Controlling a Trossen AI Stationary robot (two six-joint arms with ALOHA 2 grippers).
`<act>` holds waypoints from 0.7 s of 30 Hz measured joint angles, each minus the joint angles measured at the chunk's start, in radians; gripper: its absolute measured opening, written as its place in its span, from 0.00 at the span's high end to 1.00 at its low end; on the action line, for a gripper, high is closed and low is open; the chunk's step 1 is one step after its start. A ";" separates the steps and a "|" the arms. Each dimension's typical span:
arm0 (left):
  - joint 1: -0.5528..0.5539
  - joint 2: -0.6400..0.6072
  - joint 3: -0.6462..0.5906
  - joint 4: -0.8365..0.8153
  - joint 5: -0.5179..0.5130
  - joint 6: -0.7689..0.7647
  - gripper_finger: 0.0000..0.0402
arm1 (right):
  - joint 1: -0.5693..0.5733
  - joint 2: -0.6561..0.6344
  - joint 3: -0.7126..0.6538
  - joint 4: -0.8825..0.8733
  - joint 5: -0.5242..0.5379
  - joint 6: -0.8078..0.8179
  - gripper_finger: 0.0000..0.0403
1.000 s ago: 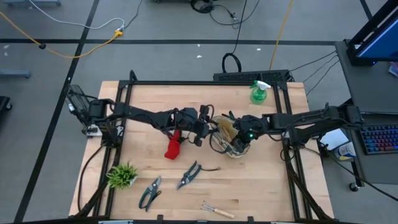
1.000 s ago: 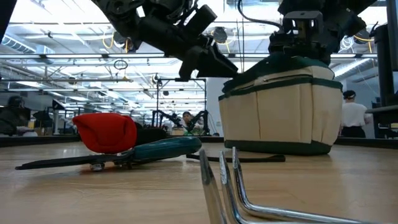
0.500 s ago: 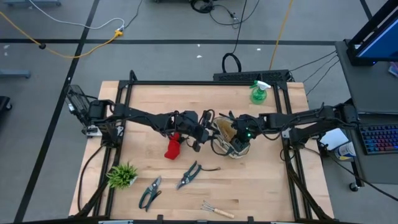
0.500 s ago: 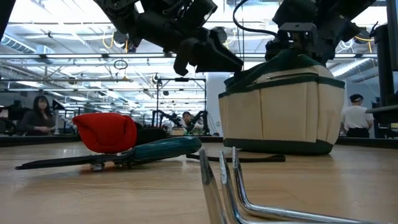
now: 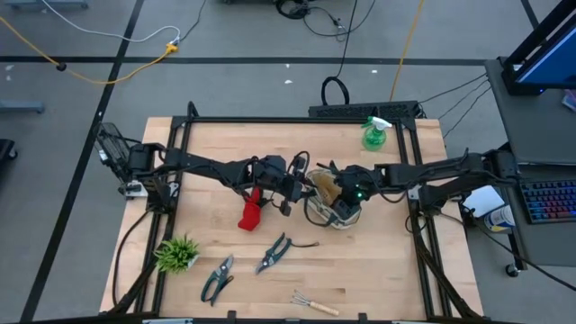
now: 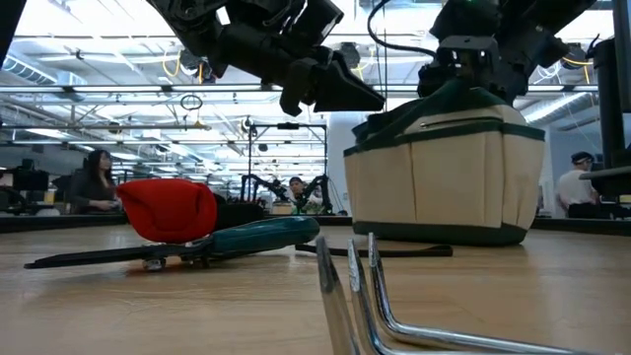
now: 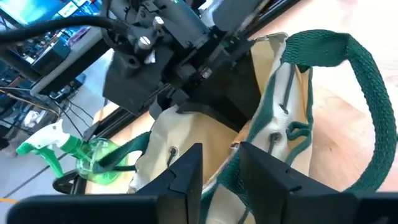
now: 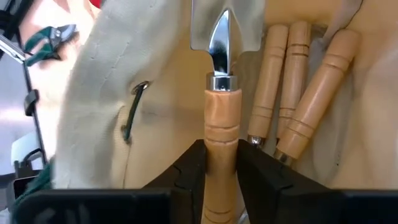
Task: Pick & Place Garden tools in Gardening bag
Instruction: Put the brow trowel into the gardening bag
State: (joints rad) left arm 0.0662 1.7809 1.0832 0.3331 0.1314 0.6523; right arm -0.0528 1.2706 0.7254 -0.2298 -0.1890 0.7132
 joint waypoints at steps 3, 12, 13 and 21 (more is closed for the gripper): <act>-0.004 0.000 0.000 -0.017 0.011 -0.007 0.76 | 0.002 0.034 0.000 0.004 -0.022 -0.001 0.82; -0.034 0.000 0.000 -0.043 0.044 0.028 0.72 | 0.000 0.112 0.000 0.100 -0.076 -0.101 0.80; -0.036 0.000 0.000 -0.042 0.042 0.030 0.70 | 0.000 0.116 0.000 0.099 -0.075 -0.111 0.78; -0.032 0.000 0.000 -0.052 0.001 -0.008 0.64 | 0.000 0.114 0.000 0.099 -0.073 -0.158 0.67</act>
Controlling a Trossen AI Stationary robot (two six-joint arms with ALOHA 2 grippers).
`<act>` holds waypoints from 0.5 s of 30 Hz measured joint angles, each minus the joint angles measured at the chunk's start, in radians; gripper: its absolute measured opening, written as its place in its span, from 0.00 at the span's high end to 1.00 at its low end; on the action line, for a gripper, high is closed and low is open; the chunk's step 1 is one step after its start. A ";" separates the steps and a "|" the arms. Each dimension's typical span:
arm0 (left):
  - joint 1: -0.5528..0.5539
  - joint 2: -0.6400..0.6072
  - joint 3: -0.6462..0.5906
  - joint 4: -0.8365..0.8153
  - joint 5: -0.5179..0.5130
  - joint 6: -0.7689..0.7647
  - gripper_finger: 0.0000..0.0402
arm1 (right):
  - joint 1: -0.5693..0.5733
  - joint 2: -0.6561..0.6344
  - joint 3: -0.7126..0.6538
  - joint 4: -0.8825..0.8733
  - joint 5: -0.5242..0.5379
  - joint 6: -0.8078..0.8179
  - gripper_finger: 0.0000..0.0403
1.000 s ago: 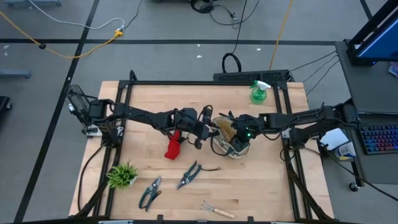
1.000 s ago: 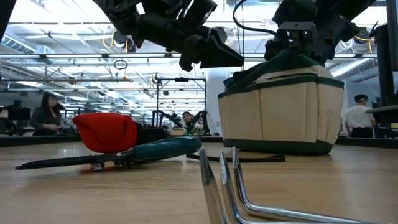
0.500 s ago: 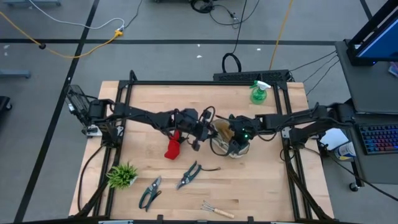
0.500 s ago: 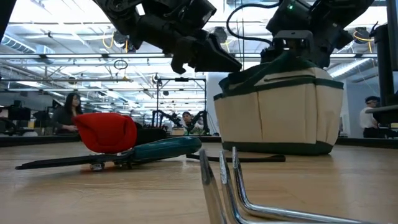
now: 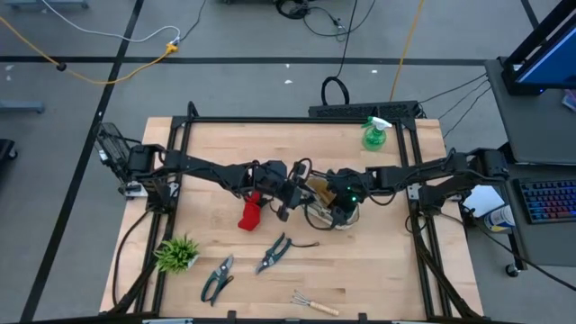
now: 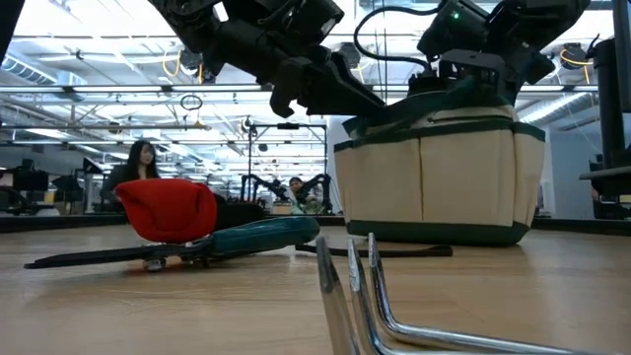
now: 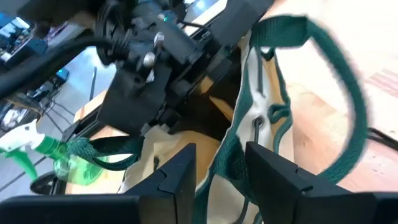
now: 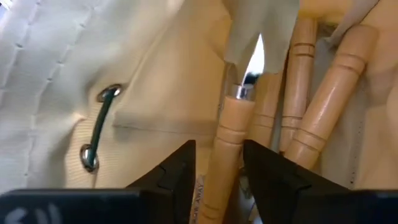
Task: Pick & Place Garden tools in Gardening bag
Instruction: Put the brow trowel into the gardening bag, then put the brown hand rake into the gardening bag
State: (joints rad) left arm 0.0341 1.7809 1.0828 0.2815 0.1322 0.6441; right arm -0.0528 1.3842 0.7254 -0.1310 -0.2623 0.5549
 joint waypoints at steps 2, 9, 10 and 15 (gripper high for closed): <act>0.000 0.000 0.000 -0.002 -0.005 -0.002 0.64 | 0.000 -0.001 0.000 0.003 0.001 -0.008 0.64; -0.002 0.000 0.000 -0.050 -0.006 -0.019 0.64 | 0.000 0.000 -0.001 0.132 0.003 -0.029 0.59; -0.002 0.000 0.000 -0.056 -0.006 -0.027 0.64 | 0.000 0.000 -0.001 0.153 0.003 -0.030 0.59; -0.001 -0.001 0.000 -0.099 -0.009 -0.033 0.64 | -0.007 0.000 -0.001 0.198 0.004 -0.075 0.60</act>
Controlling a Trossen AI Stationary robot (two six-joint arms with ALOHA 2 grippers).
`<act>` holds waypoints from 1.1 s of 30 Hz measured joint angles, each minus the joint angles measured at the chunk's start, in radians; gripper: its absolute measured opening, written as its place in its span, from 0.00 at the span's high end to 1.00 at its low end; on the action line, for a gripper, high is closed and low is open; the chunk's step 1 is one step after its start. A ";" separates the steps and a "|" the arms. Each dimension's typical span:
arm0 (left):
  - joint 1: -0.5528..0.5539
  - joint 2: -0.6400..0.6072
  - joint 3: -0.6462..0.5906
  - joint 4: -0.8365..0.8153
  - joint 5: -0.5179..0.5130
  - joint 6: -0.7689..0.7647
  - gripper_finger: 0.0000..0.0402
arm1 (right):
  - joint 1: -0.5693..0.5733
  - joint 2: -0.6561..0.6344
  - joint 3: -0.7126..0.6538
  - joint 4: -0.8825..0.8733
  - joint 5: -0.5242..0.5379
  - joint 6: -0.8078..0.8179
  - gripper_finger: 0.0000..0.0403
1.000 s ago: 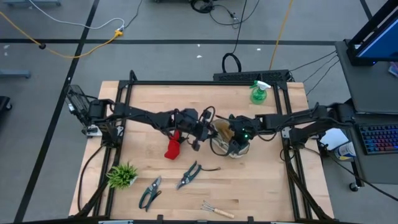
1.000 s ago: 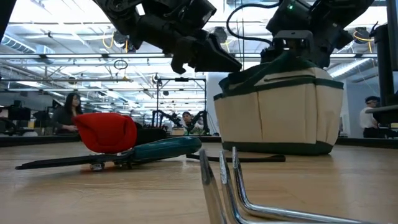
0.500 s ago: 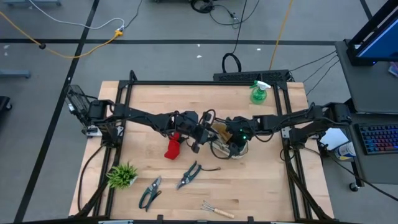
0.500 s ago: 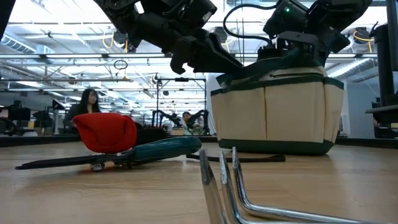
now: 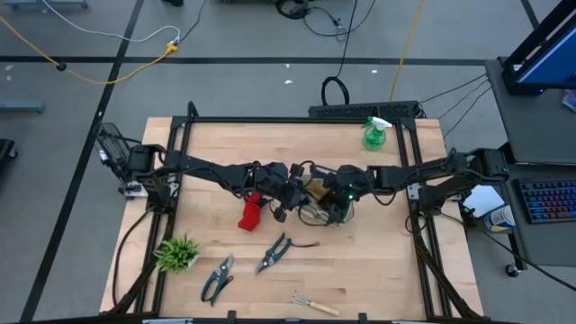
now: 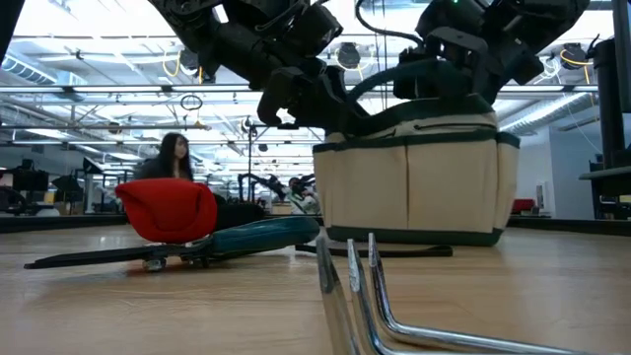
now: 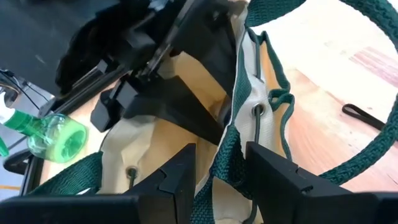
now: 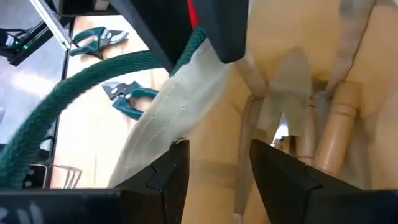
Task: Pick & Place Garden tools in Gardening bag
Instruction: Put the brown hand rake into the gardening bag
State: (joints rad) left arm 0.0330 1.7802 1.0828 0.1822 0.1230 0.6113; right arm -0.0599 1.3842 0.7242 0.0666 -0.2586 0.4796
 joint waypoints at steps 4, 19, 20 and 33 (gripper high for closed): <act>-0.007 0.000 0.000 0.001 0.000 0.005 0.64 | -0.020 0.000 0.000 0.005 0.000 -0.021 0.60; -0.047 -0.024 0.000 -0.022 -0.125 0.008 0.64 | -0.051 -0.001 0.000 0.012 -0.008 -0.128 0.58; -0.049 -0.035 -0.001 -0.051 -0.129 0.008 0.64 | -0.051 -0.001 0.000 0.013 -0.008 -0.137 0.58; -0.068 -0.117 -0.001 -0.158 -0.132 -0.062 0.64 | -0.051 -0.002 0.000 0.040 -0.059 -0.194 0.46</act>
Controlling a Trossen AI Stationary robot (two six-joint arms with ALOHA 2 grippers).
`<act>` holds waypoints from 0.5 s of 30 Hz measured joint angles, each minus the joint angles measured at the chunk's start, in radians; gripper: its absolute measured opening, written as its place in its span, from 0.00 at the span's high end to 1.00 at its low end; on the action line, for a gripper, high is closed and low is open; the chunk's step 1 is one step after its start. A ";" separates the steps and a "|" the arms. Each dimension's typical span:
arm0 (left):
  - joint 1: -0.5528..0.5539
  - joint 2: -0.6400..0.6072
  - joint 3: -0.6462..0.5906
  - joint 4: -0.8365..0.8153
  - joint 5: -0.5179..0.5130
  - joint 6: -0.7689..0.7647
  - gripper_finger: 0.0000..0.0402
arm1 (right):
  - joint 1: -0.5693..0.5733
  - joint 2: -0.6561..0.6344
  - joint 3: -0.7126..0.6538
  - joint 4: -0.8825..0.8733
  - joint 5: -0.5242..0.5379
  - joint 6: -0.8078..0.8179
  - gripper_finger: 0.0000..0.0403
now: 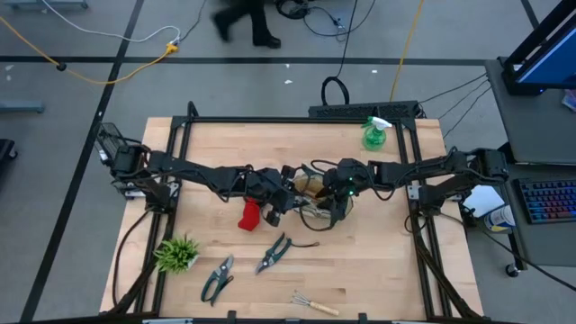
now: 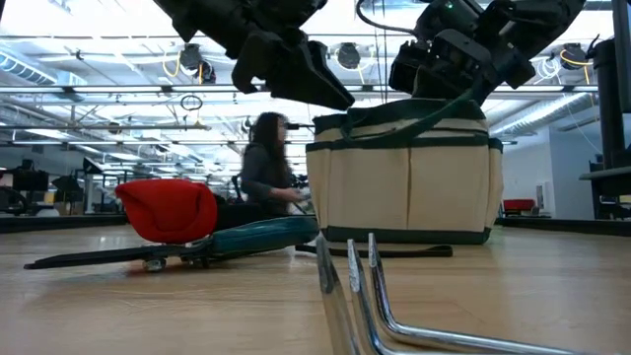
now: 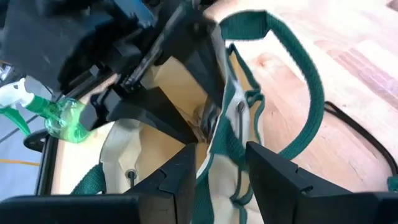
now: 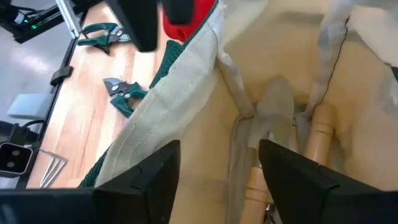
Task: Pick & Place Garden tools in Gardening bag
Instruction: Put the brown hand rake into the gardening bag
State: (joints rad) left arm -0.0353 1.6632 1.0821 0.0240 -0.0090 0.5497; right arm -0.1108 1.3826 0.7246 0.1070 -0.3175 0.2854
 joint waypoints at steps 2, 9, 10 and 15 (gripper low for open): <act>0.000 0.001 0.000 -0.001 0.000 -0.002 0.64 | 0.000 -0.005 0.000 -0.001 0.000 -0.011 0.43; -0.007 -0.010 0.000 -0.016 0.000 -0.037 0.64 | 0.000 -0.082 0.000 -0.002 0.003 -0.048 0.39; -0.011 -0.014 0.000 -0.017 0.000 -0.047 0.64 | 0.000 -0.096 0.000 -0.002 0.003 -0.048 0.39; -0.052 -0.032 0.000 -0.024 0.001 -0.119 0.64 | 0.000 -0.161 0.000 -0.013 0.002 -0.048 0.41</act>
State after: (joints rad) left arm -0.0873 1.6317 1.0817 0.0004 -0.0078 0.4310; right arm -0.1107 1.2213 0.7250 0.0941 -0.3159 0.2376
